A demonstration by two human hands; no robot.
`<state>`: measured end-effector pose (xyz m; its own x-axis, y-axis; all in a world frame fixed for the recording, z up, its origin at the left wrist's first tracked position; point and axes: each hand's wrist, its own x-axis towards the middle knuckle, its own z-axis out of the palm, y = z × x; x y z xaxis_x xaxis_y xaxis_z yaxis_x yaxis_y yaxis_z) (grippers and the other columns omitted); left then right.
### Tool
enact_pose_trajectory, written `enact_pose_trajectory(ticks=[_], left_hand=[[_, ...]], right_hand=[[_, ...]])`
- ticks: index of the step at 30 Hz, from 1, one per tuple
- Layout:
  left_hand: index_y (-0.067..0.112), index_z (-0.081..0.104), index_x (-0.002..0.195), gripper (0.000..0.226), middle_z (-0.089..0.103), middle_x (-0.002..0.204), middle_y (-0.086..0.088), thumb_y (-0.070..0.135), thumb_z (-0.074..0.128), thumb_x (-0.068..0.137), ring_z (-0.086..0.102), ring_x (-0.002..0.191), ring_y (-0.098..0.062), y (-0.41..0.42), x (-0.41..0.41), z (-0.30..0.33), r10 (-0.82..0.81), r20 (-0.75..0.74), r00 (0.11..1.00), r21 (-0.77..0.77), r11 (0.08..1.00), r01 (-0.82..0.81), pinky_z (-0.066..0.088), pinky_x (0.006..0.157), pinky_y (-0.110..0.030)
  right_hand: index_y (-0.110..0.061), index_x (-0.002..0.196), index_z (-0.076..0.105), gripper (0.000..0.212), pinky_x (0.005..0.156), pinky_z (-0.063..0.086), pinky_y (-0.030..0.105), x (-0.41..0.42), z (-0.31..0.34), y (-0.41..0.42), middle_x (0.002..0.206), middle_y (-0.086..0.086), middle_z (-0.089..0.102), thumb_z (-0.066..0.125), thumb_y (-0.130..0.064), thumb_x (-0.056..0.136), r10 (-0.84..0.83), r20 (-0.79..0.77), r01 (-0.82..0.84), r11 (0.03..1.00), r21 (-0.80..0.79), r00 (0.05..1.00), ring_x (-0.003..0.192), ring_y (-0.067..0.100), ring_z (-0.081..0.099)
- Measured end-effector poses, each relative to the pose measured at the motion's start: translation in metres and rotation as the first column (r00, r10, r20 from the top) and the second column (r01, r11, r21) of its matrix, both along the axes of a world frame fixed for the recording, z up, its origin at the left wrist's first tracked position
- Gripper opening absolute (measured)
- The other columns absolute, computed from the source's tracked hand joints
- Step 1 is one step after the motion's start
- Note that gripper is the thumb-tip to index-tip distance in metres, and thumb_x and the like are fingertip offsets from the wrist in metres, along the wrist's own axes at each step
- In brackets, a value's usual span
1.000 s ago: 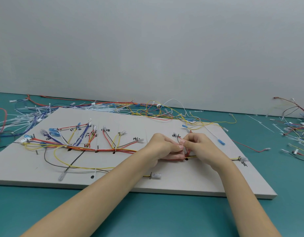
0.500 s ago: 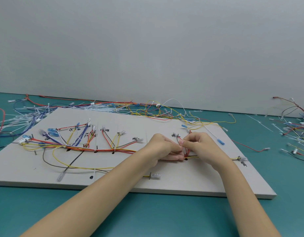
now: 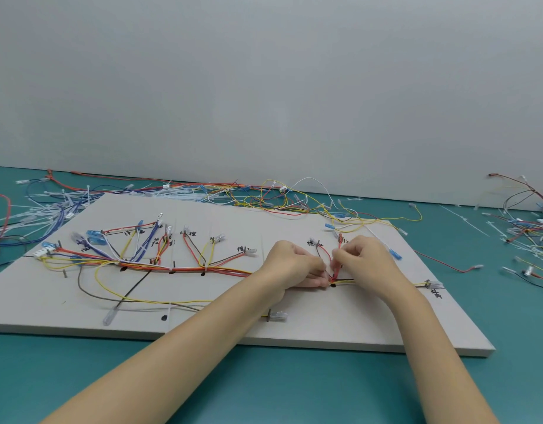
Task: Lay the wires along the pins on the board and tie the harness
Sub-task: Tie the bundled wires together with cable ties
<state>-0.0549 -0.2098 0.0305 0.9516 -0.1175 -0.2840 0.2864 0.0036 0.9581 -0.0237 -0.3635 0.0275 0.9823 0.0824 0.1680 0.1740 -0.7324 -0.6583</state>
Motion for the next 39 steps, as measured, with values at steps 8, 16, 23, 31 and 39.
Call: enact_pose_trajectory(ticks=[8, 16, 23, 31, 39], left_hand=[[0.002, 0.06, 0.065, 0.02, 0.067, 0.072, -0.02, -0.005, 0.059, 0.084, 0.067, 0.051, -0.018, -0.002, -0.001, 0.0, 0.035, 0.014, 0.999, 0.0, 0.999, -0.035, 0.057, 0.053, -0.018], [0.002, 0.059, 0.067, 0.019, 0.066, 0.071, -0.02, -0.005, 0.06, 0.085, 0.067, 0.05, -0.018, 0.0, 0.0, -0.001, 0.014, 0.025, 1.0, -0.025, 1.0, -0.014, 0.055, 0.049, -0.018], [-0.002, 0.061, 0.079, 0.008, 0.065, 0.068, -0.018, -0.004, 0.059, 0.086, 0.067, 0.051, -0.019, 0.001, 0.0, -0.005, -0.004, 0.068, 0.998, -0.037, 0.999, 0.006, 0.058, 0.054, -0.02], [-0.009, 0.067, 0.082, 0.014, 0.066, 0.07, -0.018, -0.003, 0.059, 0.091, 0.065, 0.048, -0.01, 0.002, 0.001, -0.008, -0.033, 0.094, 0.995, -0.004, 0.999, 0.034, 0.051, 0.05, -0.012], [-0.009, 0.068, 0.084, 0.011, 0.067, 0.071, -0.016, -0.002, 0.062, 0.09, 0.066, 0.054, -0.012, 0.002, 0.002, -0.012, -0.041, 0.121, 0.992, 0.017, 0.999, 0.039, 0.055, 0.055, -0.015]], right_hand=[[-0.014, 0.058, 0.076, 0.029, 0.066, 0.04, 0.015, -0.002, 0.003, 0.0, 0.077, -0.004, 0.068, 0.057, -0.013, 0.08, 0.052, -0.117, -0.045, 0.997, 0.057, 0.992, 0.087, 0.001, 0.057], [-0.022, 0.051, 0.071, 0.04, 0.097, 0.041, 0.037, -0.001, 0.001, 0.0, 0.077, -0.002, 0.064, 0.051, -0.014, 0.085, 0.101, -0.159, -0.103, 0.995, -0.006, 0.982, 0.114, 0.022, 0.046], [-0.017, 0.068, 0.073, 0.02, 0.069, 0.043, 0.024, -0.005, 0.006, 0.003, 0.074, 0.002, 0.067, 0.066, -0.024, 0.085, 0.078, -0.046, -0.067, 0.975, 0.214, 0.996, 0.073, 0.006, 0.057], [-0.003, 0.079, 0.074, 0.008, 0.068, 0.048, 0.03, -0.01, 0.008, 0.007, 0.068, 0.009, 0.066, 0.074, -0.01, 0.081, 0.13, -0.11, -0.093, 0.952, 0.291, 0.985, 0.065, 0.016, 0.058], [-0.009, 0.078, 0.069, 0.007, 0.074, 0.048, 0.035, -0.01, 0.009, 0.007, 0.078, 0.014, 0.067, 0.07, -0.012, 0.085, 0.134, -0.104, -0.115, 0.98, 0.164, 0.986, 0.07, 0.019, 0.058]])
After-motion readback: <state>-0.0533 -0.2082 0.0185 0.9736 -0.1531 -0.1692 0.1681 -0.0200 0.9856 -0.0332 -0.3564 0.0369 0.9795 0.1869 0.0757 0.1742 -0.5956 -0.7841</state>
